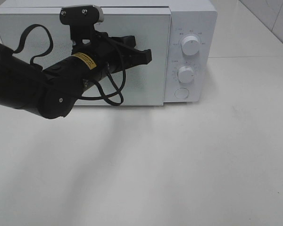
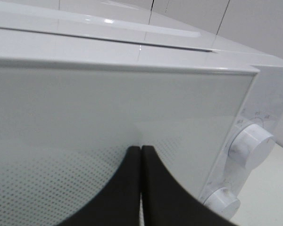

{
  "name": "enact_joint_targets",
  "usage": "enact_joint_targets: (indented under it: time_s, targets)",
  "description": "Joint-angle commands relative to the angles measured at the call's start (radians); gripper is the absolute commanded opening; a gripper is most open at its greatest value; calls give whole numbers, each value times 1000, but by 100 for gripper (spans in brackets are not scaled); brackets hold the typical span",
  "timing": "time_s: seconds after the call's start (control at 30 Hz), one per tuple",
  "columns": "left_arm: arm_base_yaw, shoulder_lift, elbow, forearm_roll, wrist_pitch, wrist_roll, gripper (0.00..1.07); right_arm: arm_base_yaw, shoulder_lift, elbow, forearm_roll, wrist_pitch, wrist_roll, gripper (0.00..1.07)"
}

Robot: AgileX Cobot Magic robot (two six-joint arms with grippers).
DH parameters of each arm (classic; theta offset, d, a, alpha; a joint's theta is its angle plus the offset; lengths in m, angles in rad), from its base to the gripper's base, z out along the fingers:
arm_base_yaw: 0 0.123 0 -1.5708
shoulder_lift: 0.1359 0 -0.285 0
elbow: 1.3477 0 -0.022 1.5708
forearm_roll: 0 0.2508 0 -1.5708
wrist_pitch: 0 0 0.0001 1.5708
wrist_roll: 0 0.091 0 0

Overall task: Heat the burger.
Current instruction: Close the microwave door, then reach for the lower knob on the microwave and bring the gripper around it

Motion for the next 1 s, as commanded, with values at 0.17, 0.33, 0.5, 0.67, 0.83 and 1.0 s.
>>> enact_joint_targets:
  time_s: [0.17,0.33,0.5,0.67,0.83,1.0]
  targets:
    - [70,26,-89,-55,45,-4,0,-8,-25,2,2,-1,7,75]
    - [65,26,-86,10,77,-4,0,-8,-25,2,2,-1,7,75]
    - [39,7,-85,51,166,-4,0,-8,-25,2,2,-1,7,75]
    - [11,-44,-85,51,297,-2,0,-8,-25,2,2,-1,7,75]
    - [-1,-93,-85,67,467,-1,0,-8,-25,2,2,-1,7,75]
    - [-8,-181,-85,69,830,-1,0,-8,-25,2,2,-1,7,75]
